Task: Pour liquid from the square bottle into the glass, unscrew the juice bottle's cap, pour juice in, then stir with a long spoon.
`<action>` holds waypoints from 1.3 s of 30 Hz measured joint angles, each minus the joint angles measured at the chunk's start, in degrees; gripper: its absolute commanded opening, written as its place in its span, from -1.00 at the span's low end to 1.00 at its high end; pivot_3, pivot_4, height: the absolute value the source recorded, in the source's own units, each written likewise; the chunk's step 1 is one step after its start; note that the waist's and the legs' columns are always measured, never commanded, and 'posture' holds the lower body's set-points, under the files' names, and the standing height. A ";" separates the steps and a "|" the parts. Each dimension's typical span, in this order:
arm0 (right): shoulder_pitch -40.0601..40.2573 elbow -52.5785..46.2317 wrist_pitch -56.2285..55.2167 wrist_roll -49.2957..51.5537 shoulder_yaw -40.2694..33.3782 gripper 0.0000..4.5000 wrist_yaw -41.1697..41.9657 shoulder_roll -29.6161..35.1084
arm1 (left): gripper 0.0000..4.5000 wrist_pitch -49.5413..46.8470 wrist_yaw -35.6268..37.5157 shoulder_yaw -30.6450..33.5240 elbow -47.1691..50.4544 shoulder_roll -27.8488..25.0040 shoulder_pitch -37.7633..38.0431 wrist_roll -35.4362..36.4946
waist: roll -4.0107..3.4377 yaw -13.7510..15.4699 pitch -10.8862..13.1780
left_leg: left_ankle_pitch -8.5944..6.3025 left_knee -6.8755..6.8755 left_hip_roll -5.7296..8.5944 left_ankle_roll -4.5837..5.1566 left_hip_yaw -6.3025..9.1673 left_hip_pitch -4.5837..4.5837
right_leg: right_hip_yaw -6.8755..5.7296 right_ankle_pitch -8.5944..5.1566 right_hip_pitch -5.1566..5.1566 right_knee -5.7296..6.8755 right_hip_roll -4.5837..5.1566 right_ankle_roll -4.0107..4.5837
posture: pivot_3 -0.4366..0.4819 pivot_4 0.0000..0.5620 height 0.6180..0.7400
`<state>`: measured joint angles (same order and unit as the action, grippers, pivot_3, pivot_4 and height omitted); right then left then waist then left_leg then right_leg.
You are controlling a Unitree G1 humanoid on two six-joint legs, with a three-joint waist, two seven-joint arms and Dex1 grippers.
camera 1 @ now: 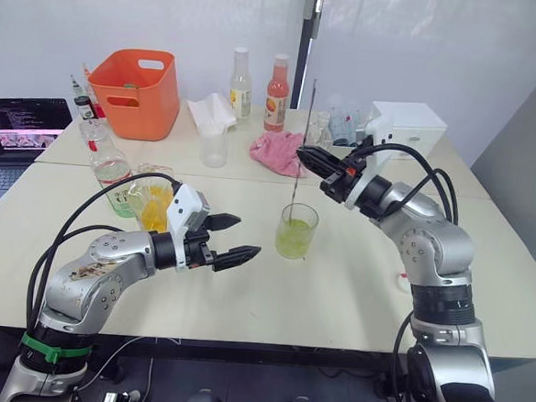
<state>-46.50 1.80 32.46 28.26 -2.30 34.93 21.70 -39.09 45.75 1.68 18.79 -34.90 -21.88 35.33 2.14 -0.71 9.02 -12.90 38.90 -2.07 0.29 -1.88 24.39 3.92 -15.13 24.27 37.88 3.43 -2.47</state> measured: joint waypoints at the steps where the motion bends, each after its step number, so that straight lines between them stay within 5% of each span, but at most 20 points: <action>1: 0.11 0.24 0.00 -0.11 -0.45 -1.00 0.18 0.84 | 0.99 0.00 0.00 0.00 -0.01 0.00 -0.05 0.00 | 0.00 -0.02 0.00 | 0.00 -0.01 0.00 0.00 0.01 0.01 | 0.00 0.00 0.01 0.00 0.00 0.00 | -0.05 -0.47 0.59; 9: 3.96 -6.99 5.20 2.57 -0.99 -1.00 3.30 6.22 | 0.99 0.00 0.04 -0.03 -0.08 -0.01 -0.15 0.01 | 0.00 -0.11 0.00 | 0.00 -0.02 -0.03 0.00 0.07 -0.02 | 0.01 0.00 -0.01 -0.01 -0.01 0.00 | -0.05 -0.47 0.59; 23: 0.51 -7.98 6.88 4.67 -1.75 -1.00 -2.24 0.19 | 0.99 0.00 0.01 -0.04 -0.05 -0.01 -0.15 0.01 | 0.00 0.04 0.00 | 0.00 -0.02 0.00 0.00 0.15 0.01 | 0.00 0.00 0.00 -0.03 0.01 0.00 | -0.05 -0.47 0.59; 39: -4.81 -11.25 25.31 20.39 -13.73 -1.00 -6.23 11.10 | 0.99 0.30 0.11 0.90 -0.81 -0.20 0.22 -0.03 | -0.02 -0.07 0.02 | 0.00 -0.04 -0.03 0.00 0.15 0.01 | 0.00 0.00 -0.04 -0.16 0.00 0.00 | -0.05 -0.47 0.59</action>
<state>-51.31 -9.45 57.77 48.65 -16.04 28.70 32.80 -38.79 45.86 2.58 17.98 -35.09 -21.66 35.31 2.12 -0.78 9.03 -12.90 38.86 -2.10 0.29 -1.74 24.39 3.92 -15.13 24.22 37.73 3.43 -2.47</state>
